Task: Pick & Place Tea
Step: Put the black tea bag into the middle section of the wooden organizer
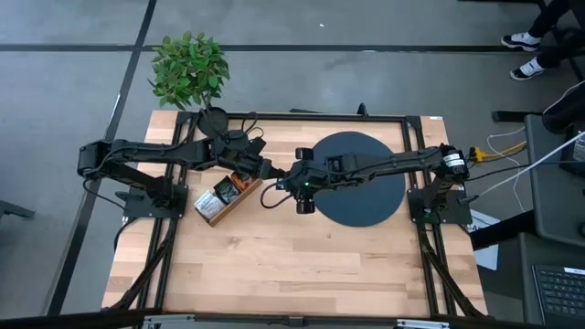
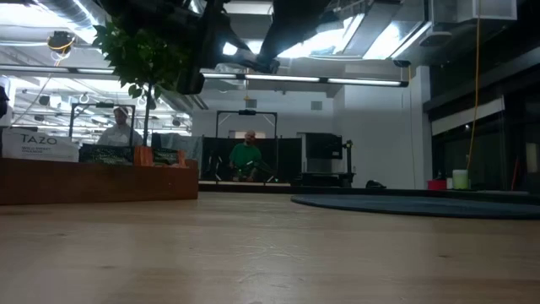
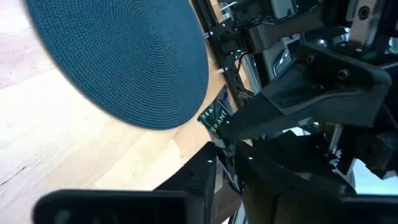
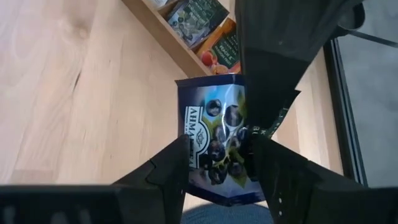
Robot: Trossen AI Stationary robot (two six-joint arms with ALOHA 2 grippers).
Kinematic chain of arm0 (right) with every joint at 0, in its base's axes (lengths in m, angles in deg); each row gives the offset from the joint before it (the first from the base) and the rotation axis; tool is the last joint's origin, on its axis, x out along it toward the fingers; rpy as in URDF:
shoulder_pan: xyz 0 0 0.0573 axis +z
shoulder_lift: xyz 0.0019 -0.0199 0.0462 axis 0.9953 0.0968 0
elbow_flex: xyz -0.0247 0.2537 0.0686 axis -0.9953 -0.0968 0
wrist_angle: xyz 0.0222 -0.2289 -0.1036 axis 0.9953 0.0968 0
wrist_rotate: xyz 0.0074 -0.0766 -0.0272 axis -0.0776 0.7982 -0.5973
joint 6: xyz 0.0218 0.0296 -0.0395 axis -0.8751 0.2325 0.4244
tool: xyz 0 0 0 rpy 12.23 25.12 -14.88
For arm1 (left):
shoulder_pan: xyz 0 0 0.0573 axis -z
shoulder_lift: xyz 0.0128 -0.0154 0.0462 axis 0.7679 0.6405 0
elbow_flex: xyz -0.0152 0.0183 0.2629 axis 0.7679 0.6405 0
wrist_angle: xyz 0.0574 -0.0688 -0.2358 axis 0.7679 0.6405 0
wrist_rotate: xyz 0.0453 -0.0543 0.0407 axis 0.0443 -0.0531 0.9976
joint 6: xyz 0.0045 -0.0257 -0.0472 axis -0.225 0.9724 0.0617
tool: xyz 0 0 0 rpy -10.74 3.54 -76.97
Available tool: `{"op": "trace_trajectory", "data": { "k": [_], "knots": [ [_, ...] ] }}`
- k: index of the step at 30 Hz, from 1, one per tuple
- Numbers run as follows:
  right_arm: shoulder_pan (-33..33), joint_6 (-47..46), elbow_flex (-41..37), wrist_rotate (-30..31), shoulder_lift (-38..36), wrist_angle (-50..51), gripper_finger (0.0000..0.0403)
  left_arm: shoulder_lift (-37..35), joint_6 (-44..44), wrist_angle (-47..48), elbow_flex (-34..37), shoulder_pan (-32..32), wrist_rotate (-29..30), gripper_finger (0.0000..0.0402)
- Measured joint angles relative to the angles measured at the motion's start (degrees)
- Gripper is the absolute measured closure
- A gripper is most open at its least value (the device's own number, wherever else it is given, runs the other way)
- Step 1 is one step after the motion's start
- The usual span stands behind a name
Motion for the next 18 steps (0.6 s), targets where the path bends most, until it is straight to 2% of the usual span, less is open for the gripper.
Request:
{"op": "trace_trajectory", "data": {
  "k": [8, 11, 18],
  "knots": [
    [0.02, -0.19, 0.0, 1.06, 0.02, 1.05, 0.0227, 0.0, -2.14, 0.03, 0.0, 0.0, -0.09, 0.0394],
    [0.0, -1.72, 0.0, 1.07, 0.01, 1.26, 0.0227, 0.0, -3.36, 0.08, 0.0, 0.04, -0.11, 0.0398],
    [0.0, -13.31, 0.0, 0.11, -0.01, 4.69, 0.0227, -0.02, -7.21, 3.58, 0.0, 0.1, 0.14, 0.0399]
  ]
}}
